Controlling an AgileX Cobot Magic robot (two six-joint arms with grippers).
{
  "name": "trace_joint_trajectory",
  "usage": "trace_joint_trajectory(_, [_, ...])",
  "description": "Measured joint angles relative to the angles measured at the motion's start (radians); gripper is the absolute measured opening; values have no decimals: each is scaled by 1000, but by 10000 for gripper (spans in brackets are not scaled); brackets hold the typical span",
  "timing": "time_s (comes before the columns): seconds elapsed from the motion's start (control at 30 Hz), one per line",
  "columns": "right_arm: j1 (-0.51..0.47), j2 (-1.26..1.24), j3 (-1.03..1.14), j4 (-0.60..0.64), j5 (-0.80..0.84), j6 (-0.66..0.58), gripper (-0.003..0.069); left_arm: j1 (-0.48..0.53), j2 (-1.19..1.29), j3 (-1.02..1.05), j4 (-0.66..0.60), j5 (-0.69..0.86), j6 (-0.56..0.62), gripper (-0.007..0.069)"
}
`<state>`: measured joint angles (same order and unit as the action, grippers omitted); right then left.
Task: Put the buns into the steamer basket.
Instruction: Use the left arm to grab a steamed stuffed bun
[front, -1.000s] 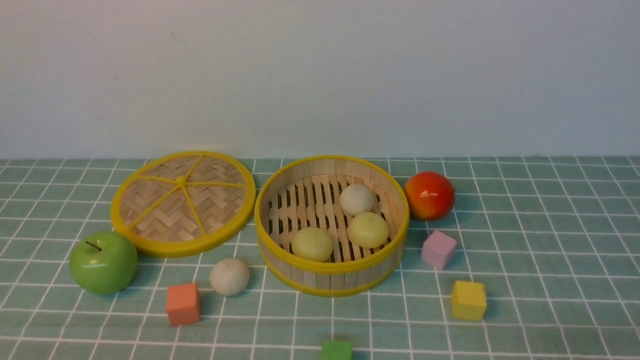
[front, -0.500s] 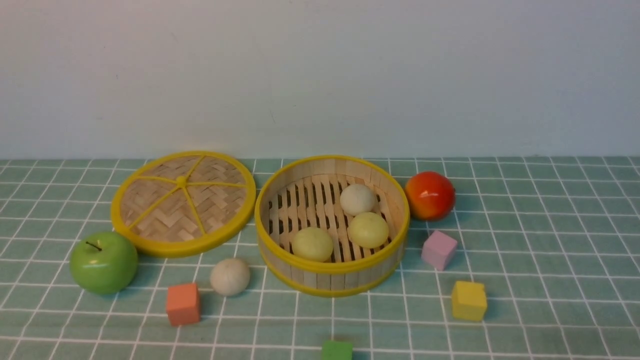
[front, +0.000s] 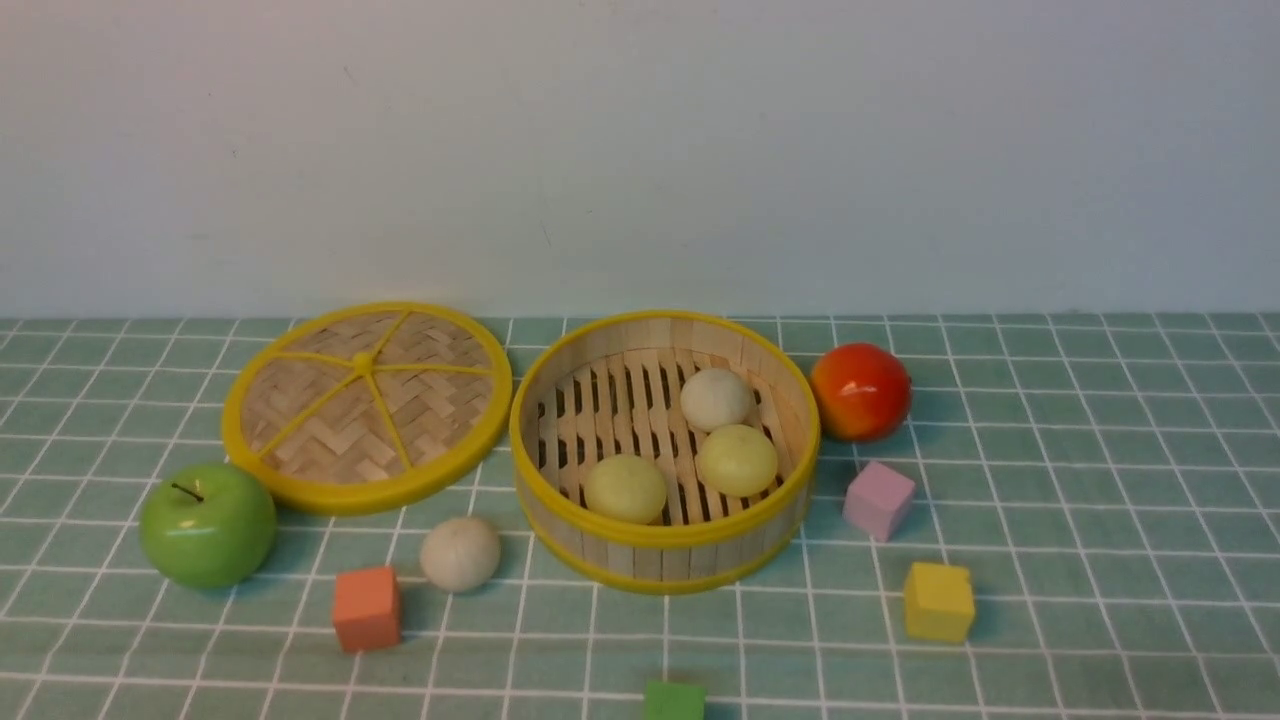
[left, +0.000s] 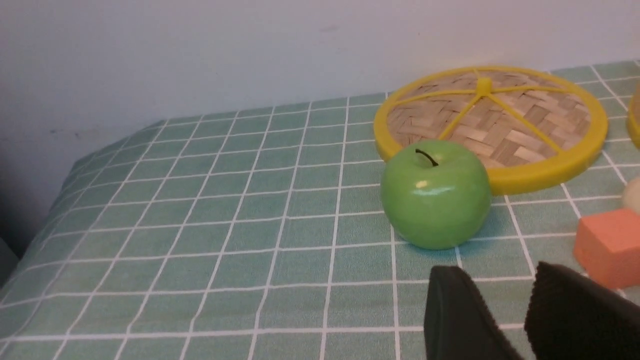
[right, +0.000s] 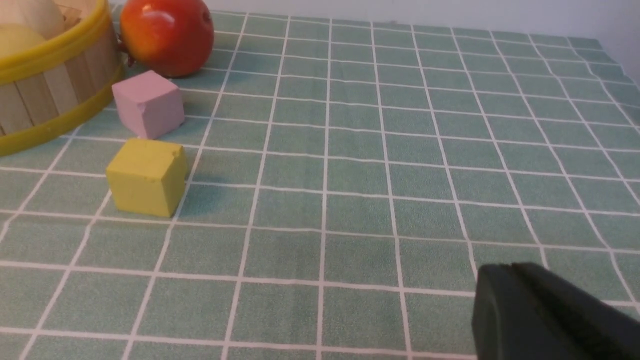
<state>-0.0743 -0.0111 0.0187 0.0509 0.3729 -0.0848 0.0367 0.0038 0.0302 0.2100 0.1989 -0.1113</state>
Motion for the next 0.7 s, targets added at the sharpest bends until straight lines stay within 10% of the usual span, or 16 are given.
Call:
trace_joint_trajectory(0.43, [0, 0, -1, 0, 1, 0, 64, 0, 16, -59, -304, -394, -411, 238])
trace_joint_trajectory(0.7, [0, 0, -1, 0, 1, 0, 76, 0, 224, -455, -285, -164, -523, 238])
